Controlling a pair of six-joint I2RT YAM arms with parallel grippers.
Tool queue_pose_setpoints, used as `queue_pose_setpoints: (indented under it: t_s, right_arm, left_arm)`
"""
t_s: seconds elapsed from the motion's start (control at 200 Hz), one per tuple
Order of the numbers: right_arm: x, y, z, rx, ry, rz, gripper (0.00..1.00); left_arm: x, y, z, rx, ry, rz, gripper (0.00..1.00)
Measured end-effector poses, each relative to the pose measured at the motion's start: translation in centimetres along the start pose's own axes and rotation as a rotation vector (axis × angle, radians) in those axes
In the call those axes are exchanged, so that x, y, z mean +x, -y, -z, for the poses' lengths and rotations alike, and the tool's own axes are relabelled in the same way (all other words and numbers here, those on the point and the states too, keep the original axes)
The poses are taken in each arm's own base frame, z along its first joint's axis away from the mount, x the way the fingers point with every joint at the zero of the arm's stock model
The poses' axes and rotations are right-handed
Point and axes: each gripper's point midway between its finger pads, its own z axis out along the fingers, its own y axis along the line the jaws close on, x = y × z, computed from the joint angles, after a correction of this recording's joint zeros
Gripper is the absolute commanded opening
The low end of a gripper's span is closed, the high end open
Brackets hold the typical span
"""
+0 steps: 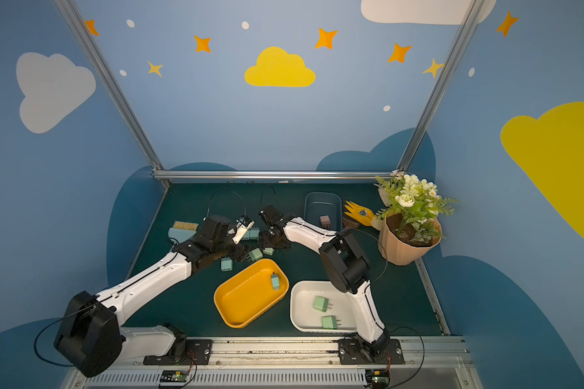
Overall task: Place the plugs by color into the storage box
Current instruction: Pick up the plug from the center of the board.
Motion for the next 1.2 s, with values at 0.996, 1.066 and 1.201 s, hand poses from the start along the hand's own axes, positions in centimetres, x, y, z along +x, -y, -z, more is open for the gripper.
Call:
queue_pose_setpoints:
  t_s: [0.996, 1.066, 1.201]
  right_arm:
    - [0.9, 0.8, -1.3, 0.055, -0.01, -0.042, 0.44]
    - [0.8, 0.8, -1.0, 0.057, -0.005, -0.041, 0.38]
    - [0.7, 0.6, -0.6, 0.052, 0.003, -0.04, 0.35]
  left_arm:
    - [-0.4, 0.0, 0.6, -0.038, 0.035, -0.069, 0.79]
    - [-0.4, 0.0, 0.7, -0.039, 0.039, -0.069, 0.79]
    - [-0.5, 0.0, 0.8, -0.038, 0.042, -0.068, 0.79]
